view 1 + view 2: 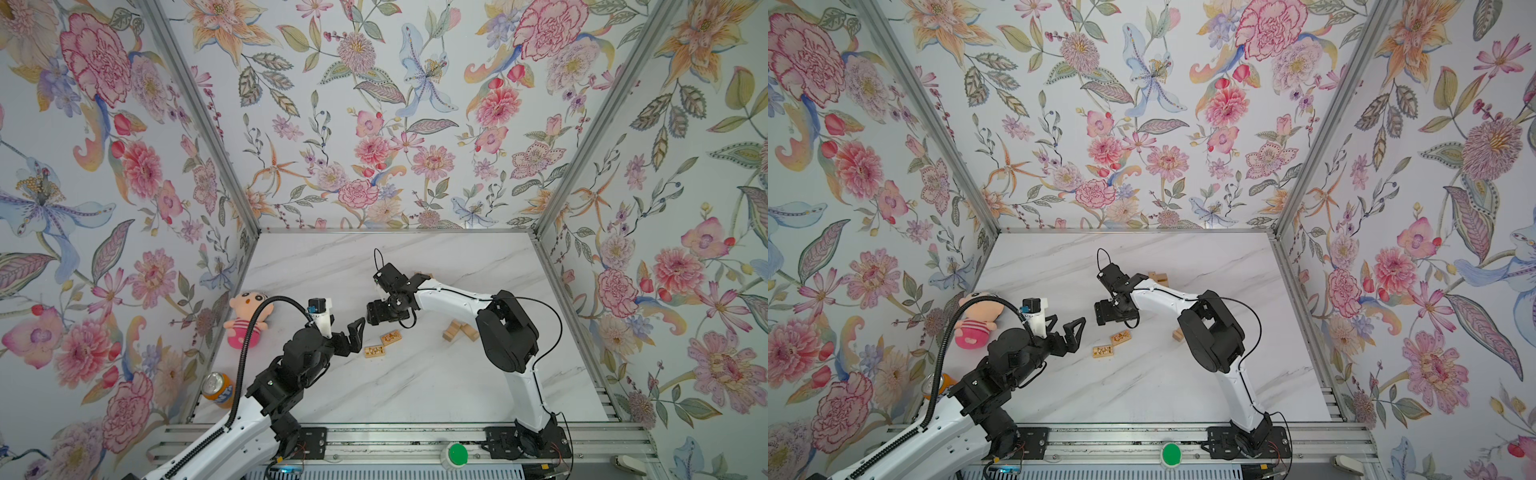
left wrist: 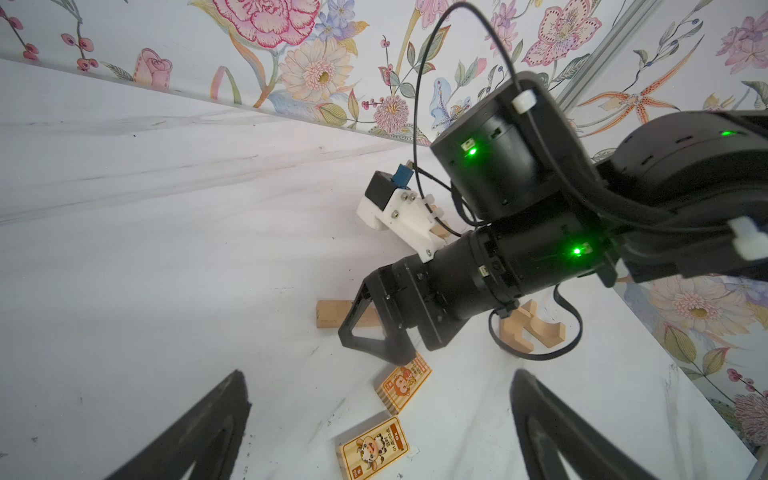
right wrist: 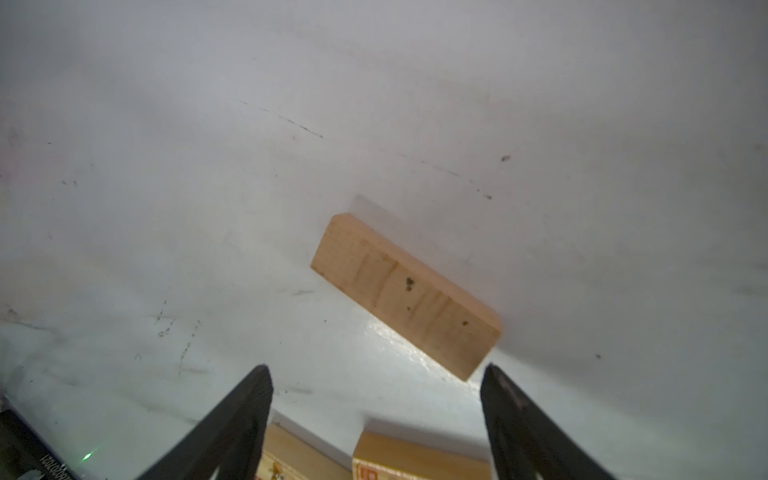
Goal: Build the wood block tower
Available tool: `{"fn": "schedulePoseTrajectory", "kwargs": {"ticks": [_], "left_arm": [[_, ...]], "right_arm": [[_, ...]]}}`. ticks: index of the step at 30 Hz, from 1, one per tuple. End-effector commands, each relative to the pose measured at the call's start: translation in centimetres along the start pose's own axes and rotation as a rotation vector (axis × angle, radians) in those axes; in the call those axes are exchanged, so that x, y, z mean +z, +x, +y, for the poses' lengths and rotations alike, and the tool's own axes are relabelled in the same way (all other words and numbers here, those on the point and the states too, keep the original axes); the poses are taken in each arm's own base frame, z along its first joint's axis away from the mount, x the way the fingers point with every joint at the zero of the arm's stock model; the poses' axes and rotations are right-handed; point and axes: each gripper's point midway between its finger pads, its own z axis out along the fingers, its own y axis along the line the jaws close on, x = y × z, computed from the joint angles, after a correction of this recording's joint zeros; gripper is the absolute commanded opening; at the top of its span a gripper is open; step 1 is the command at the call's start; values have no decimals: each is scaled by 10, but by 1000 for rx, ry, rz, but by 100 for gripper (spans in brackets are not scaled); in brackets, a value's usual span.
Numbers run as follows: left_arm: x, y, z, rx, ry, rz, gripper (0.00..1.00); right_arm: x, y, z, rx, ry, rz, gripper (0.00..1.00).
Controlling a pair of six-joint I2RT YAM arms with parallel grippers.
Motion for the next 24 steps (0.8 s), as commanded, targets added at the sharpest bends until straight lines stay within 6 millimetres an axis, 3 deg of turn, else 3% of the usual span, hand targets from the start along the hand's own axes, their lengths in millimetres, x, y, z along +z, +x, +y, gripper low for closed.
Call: {"fn": "schedulePoseTrajectory", "kwargs": {"ticks": [1,4,8,20,24], "left_arm": [[4,7,10,8,-45,20,99],[8,6,8,16,-43,32,99],[12,4,7,12,-51,27,99],[22,3,6,31,-72,51,99],[23,1,5,37,-71,50,99]], "right_arm": [[-39,-22,2,-82,-21,-69,76],[-43,-34,-13,-92,-5,-83,64],[-36,-46,-30,-74,10,-81,57],[-4,-50,-26,-148,-38,-32,55],[3,-51,-39,-125,10,-31,49]]}}
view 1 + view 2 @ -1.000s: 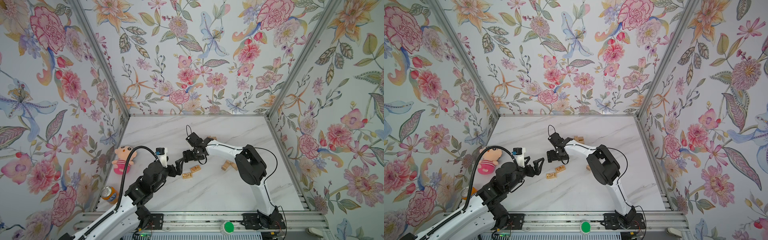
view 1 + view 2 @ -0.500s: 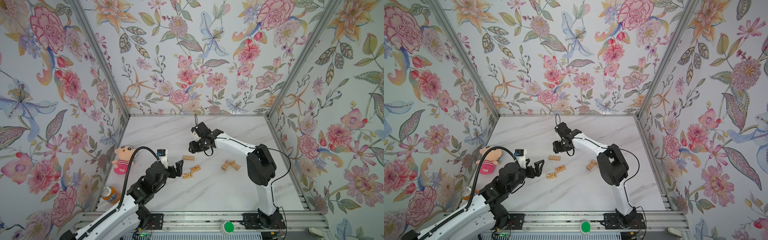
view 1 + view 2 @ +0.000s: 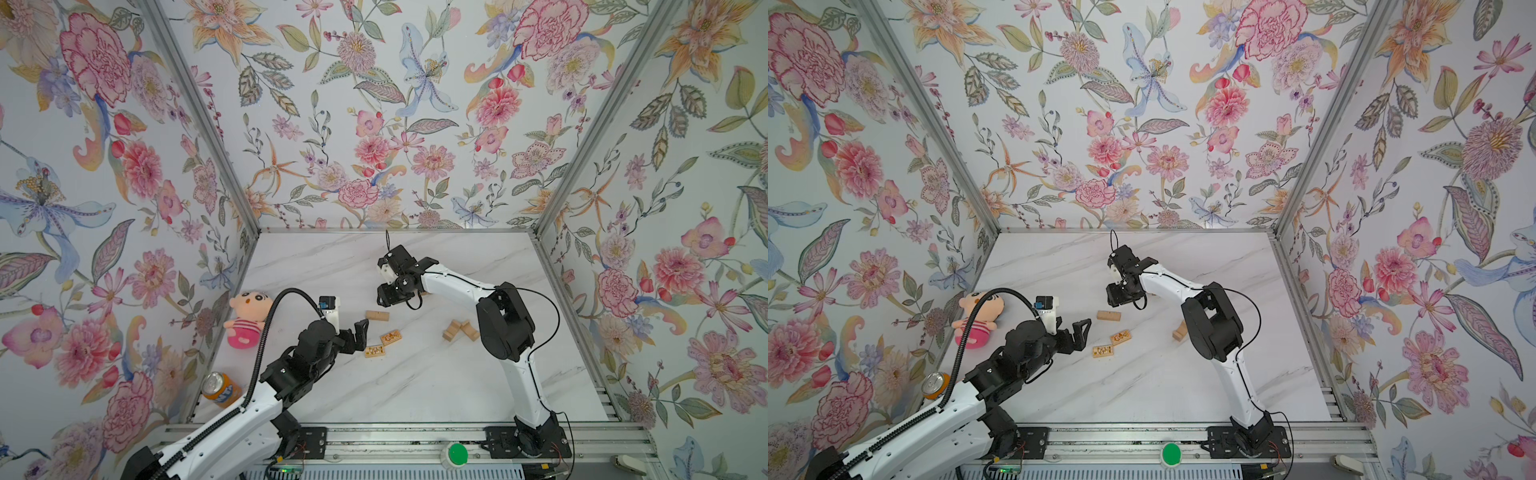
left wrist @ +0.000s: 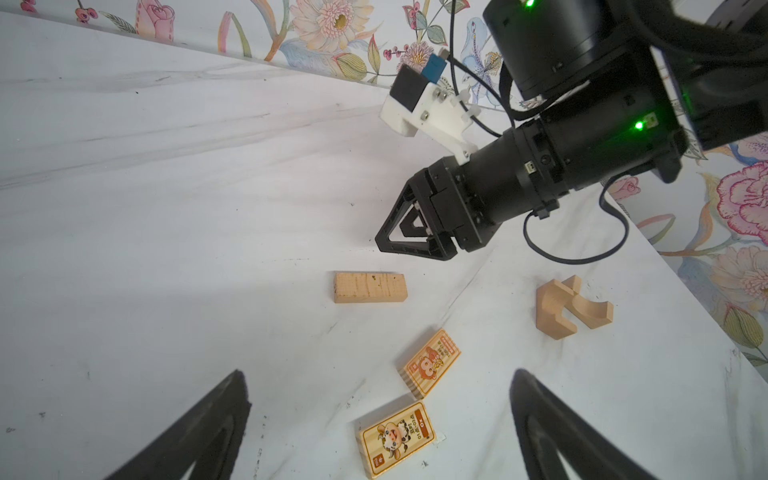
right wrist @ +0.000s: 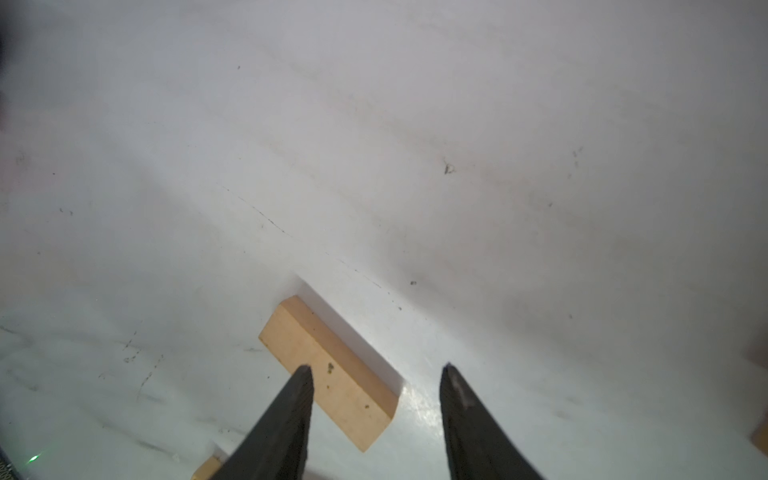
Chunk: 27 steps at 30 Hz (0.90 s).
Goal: Build the wood block tower
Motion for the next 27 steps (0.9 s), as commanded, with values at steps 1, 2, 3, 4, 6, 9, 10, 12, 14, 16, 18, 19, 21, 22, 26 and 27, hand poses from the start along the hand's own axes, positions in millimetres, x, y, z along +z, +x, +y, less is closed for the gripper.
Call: {"fn": "schedulePoseTrajectory", "kwargs": {"ticks": [1,2,3,4,6,9,10,12,14,16,18,19,21,22,26,27], "left_arm": [[-2,-21,-2,7,-6,-55,99],[-2,-21,-1,8,-11,-56,99],[-2,-21,-1,10,-12,-56,99],[-2,-22,-2,12,-10,-56,99],[-2,-23,-2,13,-11,-58,99],[-2,-23,-4,14,-5,-57,99],[-2,-23,-3,14,-6,-59,99],[-2,-24,-4,13,0,-60,99],[-2,-23,-5,12,3,-58,99],[-2,-22,-4,13,4,-57,99],[-3,-22,-4,14,5,-56,99],[-3,-22,-4,13,6,-57,99],[-5,-22,-4,11,7,-60,99],[-6,-22,-4,9,8,-61,99],[-9,-20,-2,7,9,-63,99],[-10,-19,-1,8,8,-61,99]], "right_arm": [[0,-2,-8,6,30,5,49],[2,0,-12,13,41,8,48],[3,1,-16,17,55,12,48],[4,3,-20,18,68,15,47],[5,7,-23,17,80,27,47],[8,12,-26,16,99,42,47],[9,14,-27,15,105,45,47],[10,16,-29,15,110,49,47],[12,19,-30,12,121,56,47],[12,21,-31,12,123,60,47],[14,23,-31,12,125,65,47],[15,23,-32,14,126,67,47],[17,25,-30,13,123,71,47],[18,25,-31,15,123,72,47],[21,29,-28,13,119,83,47],[22,30,-26,13,118,86,48]]}}
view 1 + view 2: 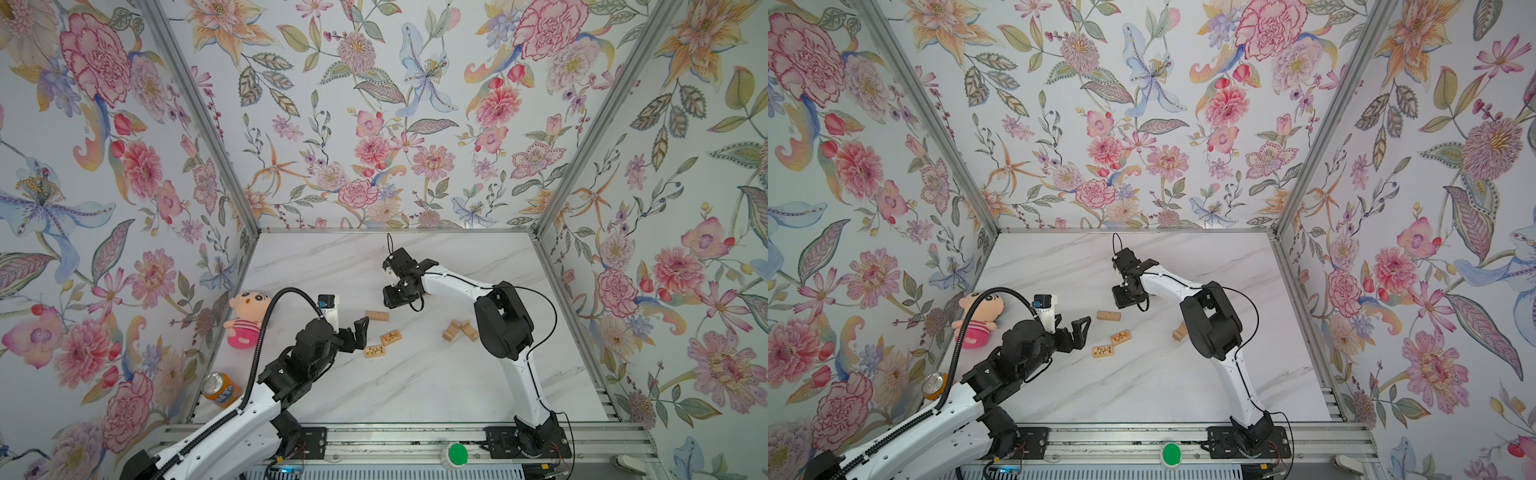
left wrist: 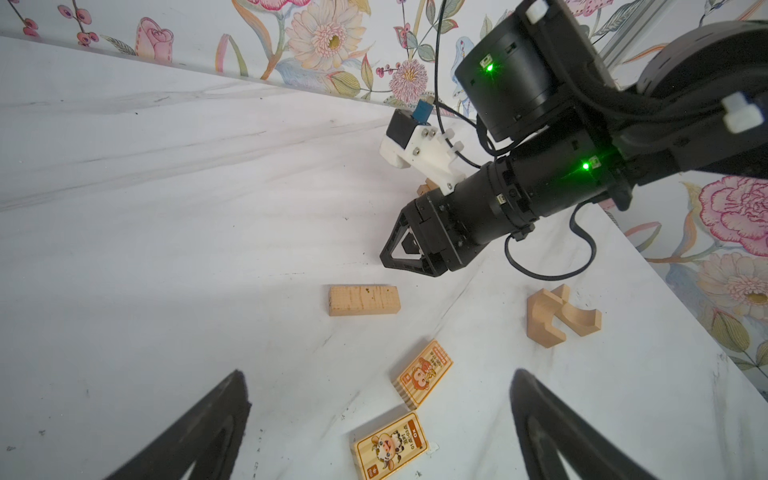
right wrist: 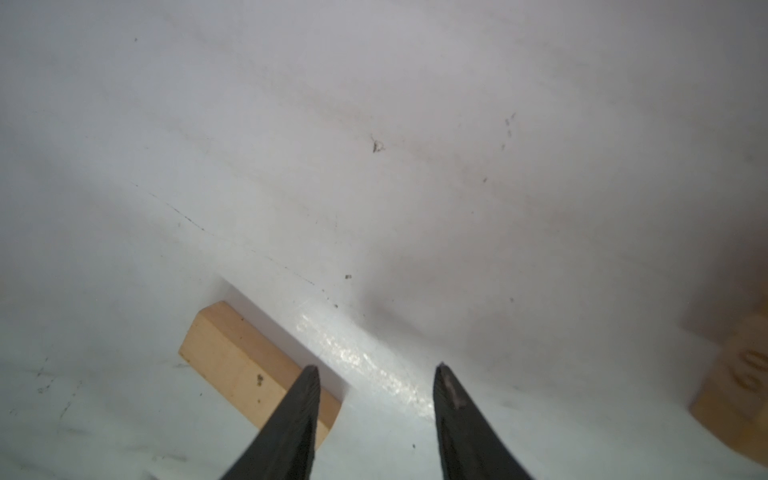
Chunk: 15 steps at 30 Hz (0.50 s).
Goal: Build the wood block tower
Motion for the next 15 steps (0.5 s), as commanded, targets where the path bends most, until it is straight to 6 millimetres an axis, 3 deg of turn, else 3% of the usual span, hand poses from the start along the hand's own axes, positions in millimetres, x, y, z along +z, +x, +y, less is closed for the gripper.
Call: {"fn": "schedulePoseTrajectory", "kwargs": {"ticks": [1,15], "left_arm": [[-4,-8,3,5,-10,-24,99],[-17,-7,6,-20,3,-48,99]], "right_arm": [[16,22,-2,-4,27,66,48],[8,47,17,-32,48,92,48]]}}
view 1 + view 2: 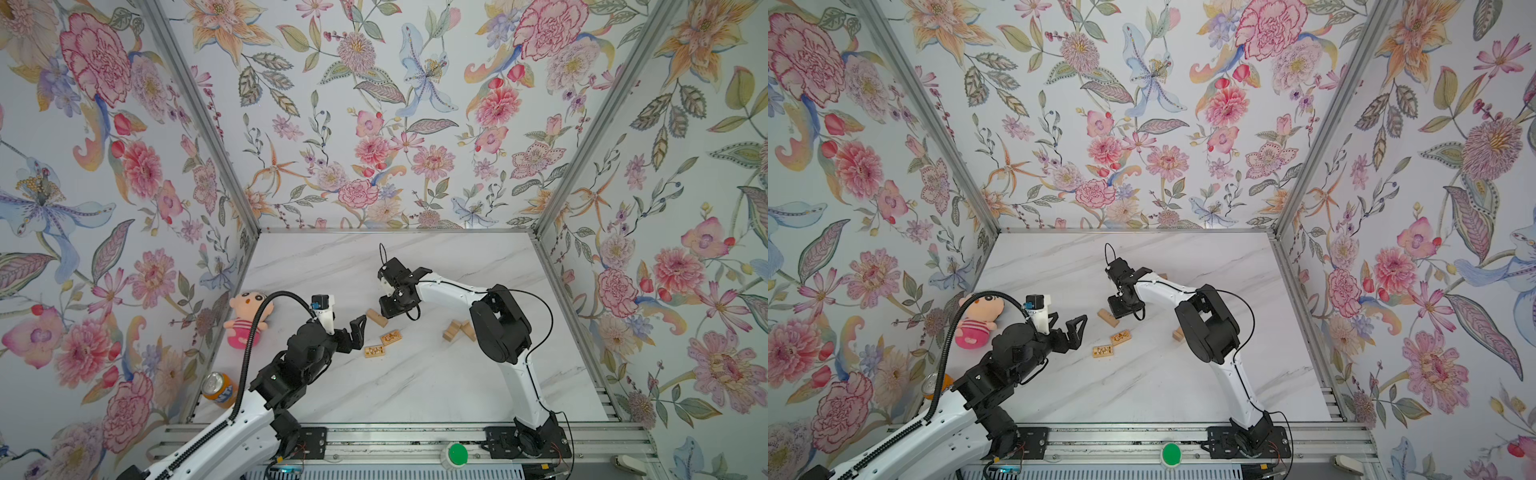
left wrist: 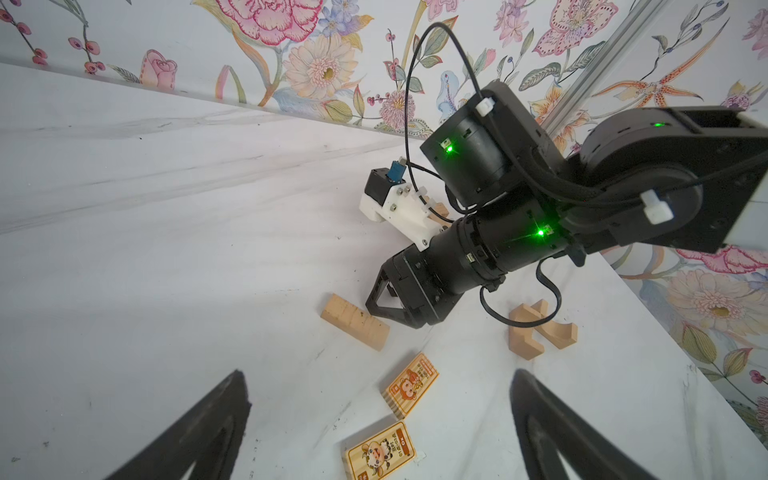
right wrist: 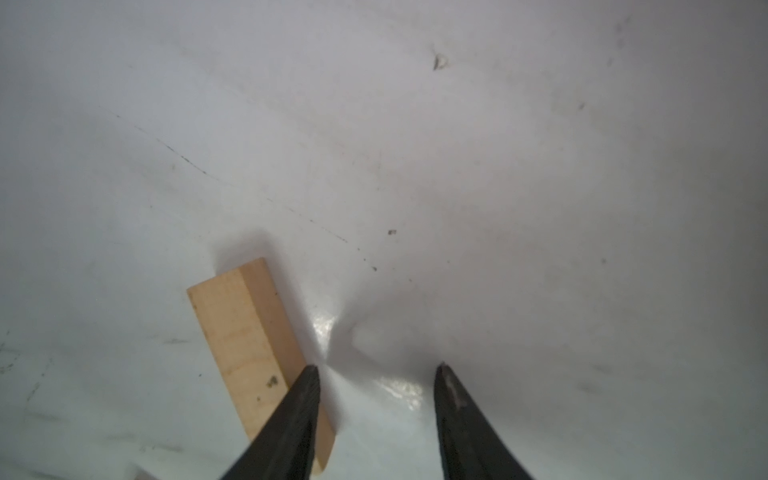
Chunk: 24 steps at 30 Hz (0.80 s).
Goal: Build the wood block tower
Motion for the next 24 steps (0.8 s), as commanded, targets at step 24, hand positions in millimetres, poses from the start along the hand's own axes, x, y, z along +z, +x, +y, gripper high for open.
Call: {"fn": "schedulePoseTrajectory", "kwargs": {"ticks": [24], "left_arm": [[-12,24,16,-47,-17,38,99]], "right_arm": [[-35,7,33,-13,19,-31,54]]}}
